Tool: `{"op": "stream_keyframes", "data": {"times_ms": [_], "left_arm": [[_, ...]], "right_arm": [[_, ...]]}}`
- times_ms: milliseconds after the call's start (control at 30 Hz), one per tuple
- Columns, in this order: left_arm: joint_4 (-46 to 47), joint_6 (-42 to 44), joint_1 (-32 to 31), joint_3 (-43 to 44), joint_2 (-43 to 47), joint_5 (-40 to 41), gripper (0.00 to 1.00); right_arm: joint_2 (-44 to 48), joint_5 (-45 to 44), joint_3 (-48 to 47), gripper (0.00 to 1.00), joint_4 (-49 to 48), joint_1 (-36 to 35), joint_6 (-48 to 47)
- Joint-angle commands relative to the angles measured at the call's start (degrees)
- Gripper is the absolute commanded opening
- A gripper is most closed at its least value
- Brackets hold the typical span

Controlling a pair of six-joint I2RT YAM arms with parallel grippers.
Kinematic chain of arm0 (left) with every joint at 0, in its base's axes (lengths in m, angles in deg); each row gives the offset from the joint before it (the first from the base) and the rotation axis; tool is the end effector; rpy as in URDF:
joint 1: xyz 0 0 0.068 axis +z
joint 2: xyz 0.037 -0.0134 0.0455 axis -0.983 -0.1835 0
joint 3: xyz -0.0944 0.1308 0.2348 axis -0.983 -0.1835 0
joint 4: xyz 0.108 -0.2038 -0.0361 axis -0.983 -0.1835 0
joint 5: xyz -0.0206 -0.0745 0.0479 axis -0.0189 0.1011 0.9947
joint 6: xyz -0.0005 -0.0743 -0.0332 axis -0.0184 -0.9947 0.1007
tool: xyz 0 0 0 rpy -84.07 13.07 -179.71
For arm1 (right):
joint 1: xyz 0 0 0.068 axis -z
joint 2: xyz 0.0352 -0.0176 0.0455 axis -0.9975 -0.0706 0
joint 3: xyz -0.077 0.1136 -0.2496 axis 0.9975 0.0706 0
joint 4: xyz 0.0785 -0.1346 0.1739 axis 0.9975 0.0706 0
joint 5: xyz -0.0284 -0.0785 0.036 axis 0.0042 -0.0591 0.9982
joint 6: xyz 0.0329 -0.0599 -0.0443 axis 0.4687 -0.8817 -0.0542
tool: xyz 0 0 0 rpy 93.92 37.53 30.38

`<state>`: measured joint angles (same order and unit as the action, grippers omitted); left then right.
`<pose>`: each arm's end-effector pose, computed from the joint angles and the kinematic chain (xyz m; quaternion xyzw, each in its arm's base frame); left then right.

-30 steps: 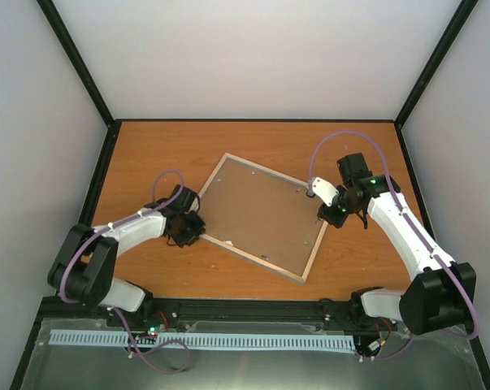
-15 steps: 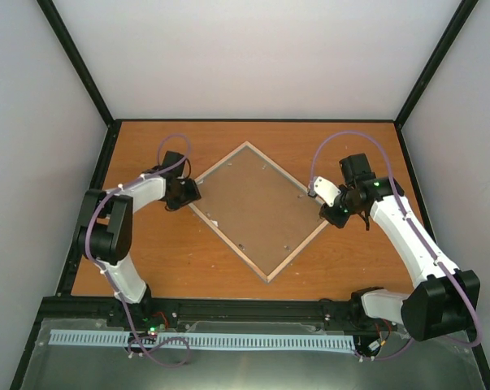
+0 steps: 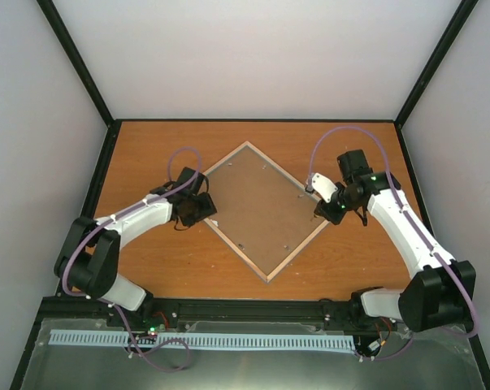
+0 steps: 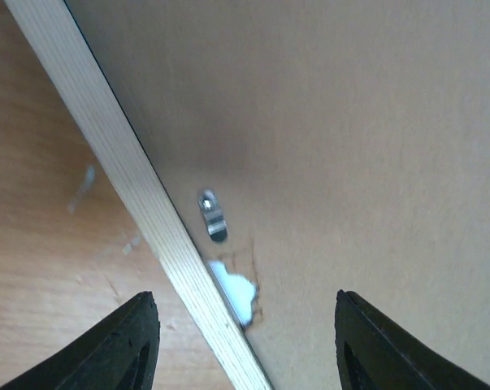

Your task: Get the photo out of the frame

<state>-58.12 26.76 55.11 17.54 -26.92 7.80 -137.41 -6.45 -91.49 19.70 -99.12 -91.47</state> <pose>0.2498 -0.1180 0.1904 -0.2181 0.9441 -0.1755 0.1742 0.2009 0.0687 0.2661 -0.4629 0.8550 0.1026 0.2101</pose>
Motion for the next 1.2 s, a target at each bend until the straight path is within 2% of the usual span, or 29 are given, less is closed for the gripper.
{"op": "stream_keyframes", "data": {"times_ms": [0, 233, 367, 467, 533, 667, 900, 1000, 1167], "left_arm": [[-1.1, -6.0, -3.7, -0.2, -1.7, 0.1, 0.59], [0.7, -6.7, -4.9, -1.1, -4.2, -0.6, 0.56], [-0.7, -5.2, -5.0, -0.4, -1.8, 1.8, 0.55], [2.9, 1.8, -5.0, -0.4, 3.5, 1.2, 0.56], [9.6, 7.9, -5.0, -2.0, 7.7, -1.1, 0.56], [23.0, 20.8, -6.2, -5.0, 15.7, -11.7, 0.56], [27.4, 40.2, -15.8, -3.8, 19.2, -21.0, 0.56], [30.2, 43.5, -18.0, -5.6, 20.4, -24.8, 0.56], [29.4, 46.7, -20.8, -3.6, 17.4, -27.4, 0.55]], "right_arm": [[-2.0, 4.2, -3.2, 0.03, -0.3, -0.4, 2.3], [-3.3, 3.5, -3.3, 0.03, -1.9, -0.4, 4.6], [-3.6, 1.8, -4.1, 0.03, -1.8, -0.4, 5.1], [-4.0, 7.2, -5.3, 0.03, 0.7, -0.4, 4.7], [-4.5, 13.1, -5.7, 0.03, 1.5, -0.4, 5.4], [-6.2, 24.1, -6.2, 0.03, 3.7, -0.4, 5.2], [-10.6, 32.7, -8.1, 0.03, 6.4, -2.5, 4.5], [-11.9, 37.2, -8.9, 0.03, 8.3, -2.7, 3.5], [-12.6, 42.1, -8.4, 0.03, 8.9, -3.6, 3.5]]}}
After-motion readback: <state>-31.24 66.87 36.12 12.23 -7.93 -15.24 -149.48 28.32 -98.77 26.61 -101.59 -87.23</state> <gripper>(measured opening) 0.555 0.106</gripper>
